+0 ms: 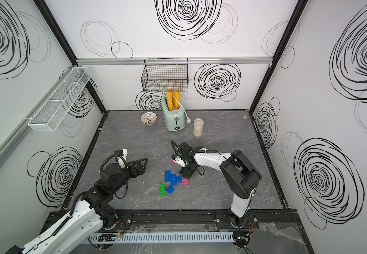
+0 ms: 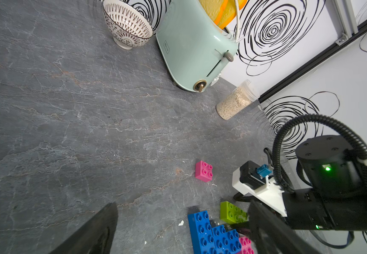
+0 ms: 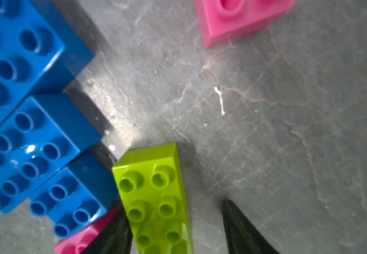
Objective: Assemble a heart with lego
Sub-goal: Pick up the lego brick from the center of the board.
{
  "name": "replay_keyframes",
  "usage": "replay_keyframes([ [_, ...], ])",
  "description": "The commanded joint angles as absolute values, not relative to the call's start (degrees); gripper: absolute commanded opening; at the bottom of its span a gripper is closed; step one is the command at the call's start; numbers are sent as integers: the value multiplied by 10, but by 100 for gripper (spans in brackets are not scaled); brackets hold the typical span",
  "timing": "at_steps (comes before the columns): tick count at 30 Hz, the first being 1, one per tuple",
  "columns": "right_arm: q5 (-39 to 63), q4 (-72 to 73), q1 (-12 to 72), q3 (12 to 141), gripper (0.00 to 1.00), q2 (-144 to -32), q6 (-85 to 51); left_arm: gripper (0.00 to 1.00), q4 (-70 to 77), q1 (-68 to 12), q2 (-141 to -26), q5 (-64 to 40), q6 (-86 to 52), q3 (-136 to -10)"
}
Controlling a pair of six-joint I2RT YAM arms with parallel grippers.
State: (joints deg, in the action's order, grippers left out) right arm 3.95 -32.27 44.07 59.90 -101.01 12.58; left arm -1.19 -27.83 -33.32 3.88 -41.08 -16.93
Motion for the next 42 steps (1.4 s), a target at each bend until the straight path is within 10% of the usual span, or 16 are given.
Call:
replay_keyframes([
  [1, 38, -327, 442, 606, 58, -1016, 133, 97, 8, -275, -329, 42, -408, -178],
  [21, 36, -333, 443, 625, 65, -1020, 139, 97, 20, -274, -331, 40, -411, -170],
  [33, 35, -343, 442, 646, 35, -1025, 141, 97, 29, -274, -345, 34, -417, -166],
  [42, 46, -384, 426, 745, 33, -1053, 179, 97, 52, -275, -435, 10, -433, -202],
])
